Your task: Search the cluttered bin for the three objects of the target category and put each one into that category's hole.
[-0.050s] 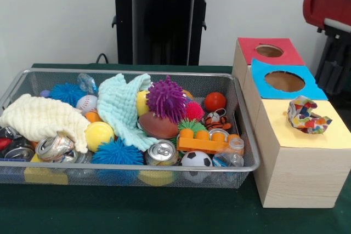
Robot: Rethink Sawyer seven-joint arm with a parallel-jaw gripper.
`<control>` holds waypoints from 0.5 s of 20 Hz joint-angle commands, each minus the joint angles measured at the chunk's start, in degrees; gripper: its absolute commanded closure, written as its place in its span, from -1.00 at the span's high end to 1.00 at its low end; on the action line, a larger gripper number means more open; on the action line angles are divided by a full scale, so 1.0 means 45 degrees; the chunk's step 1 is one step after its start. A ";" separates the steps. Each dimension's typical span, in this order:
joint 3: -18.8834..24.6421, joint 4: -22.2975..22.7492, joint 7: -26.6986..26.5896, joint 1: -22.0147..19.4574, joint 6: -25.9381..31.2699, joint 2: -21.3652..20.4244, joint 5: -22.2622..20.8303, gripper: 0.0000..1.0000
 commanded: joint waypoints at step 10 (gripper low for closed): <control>0.1487 0.0976 0.1380 -0.0526 -0.1554 0.0898 -0.0402 -1.00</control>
